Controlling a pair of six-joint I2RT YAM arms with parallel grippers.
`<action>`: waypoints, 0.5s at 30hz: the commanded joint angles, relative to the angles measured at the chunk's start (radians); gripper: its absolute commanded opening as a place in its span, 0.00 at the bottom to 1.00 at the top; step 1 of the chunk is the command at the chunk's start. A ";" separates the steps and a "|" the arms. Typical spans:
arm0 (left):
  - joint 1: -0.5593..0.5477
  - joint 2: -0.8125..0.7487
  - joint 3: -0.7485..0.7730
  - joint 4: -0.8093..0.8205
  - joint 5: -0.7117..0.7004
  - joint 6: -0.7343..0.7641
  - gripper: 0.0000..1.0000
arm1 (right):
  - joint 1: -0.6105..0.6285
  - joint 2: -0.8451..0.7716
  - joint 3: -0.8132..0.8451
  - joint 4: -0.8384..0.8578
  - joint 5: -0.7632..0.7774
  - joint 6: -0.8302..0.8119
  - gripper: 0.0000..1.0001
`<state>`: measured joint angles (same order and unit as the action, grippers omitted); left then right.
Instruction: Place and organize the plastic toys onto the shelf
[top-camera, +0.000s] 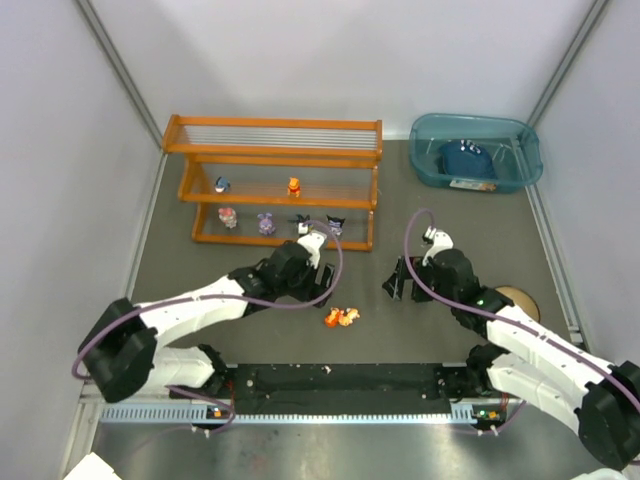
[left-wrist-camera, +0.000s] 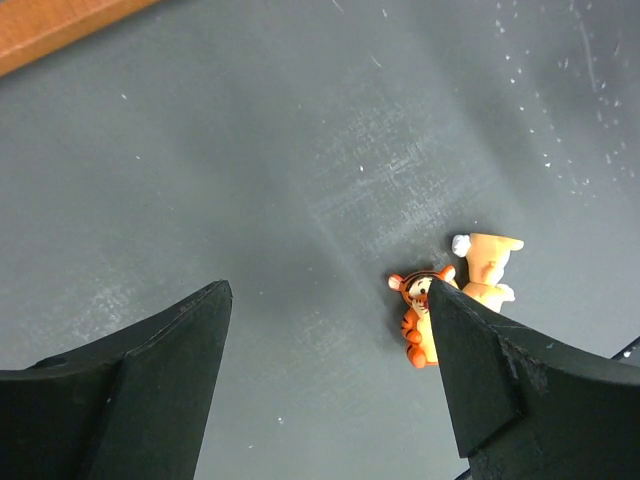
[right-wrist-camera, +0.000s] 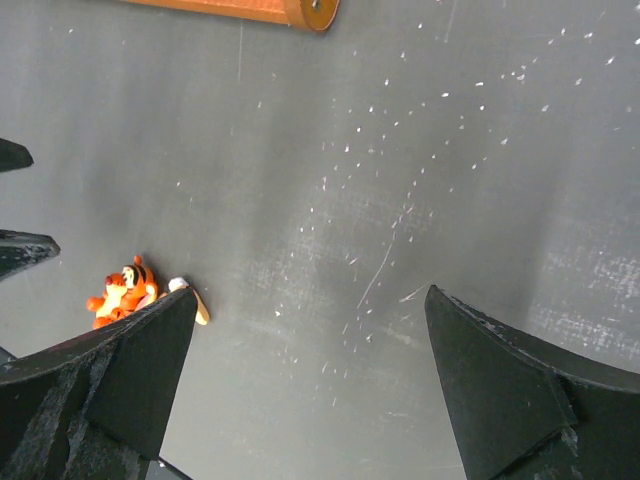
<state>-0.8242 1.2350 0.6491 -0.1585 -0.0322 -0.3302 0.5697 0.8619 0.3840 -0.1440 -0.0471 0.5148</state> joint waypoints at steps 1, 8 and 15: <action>-0.021 0.072 0.079 -0.047 0.028 0.008 0.84 | 0.006 -0.024 0.029 0.001 0.044 0.004 0.99; -0.061 0.118 0.113 -0.052 0.077 0.017 0.82 | 0.007 -0.021 0.033 -0.014 0.076 -0.012 0.99; -0.084 0.129 0.104 -0.072 0.118 0.036 0.80 | 0.006 -0.021 0.029 -0.014 0.092 -0.012 0.99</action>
<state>-0.8944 1.3533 0.7254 -0.2264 0.0471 -0.3161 0.5694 0.8528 0.3851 -0.1658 0.0174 0.5163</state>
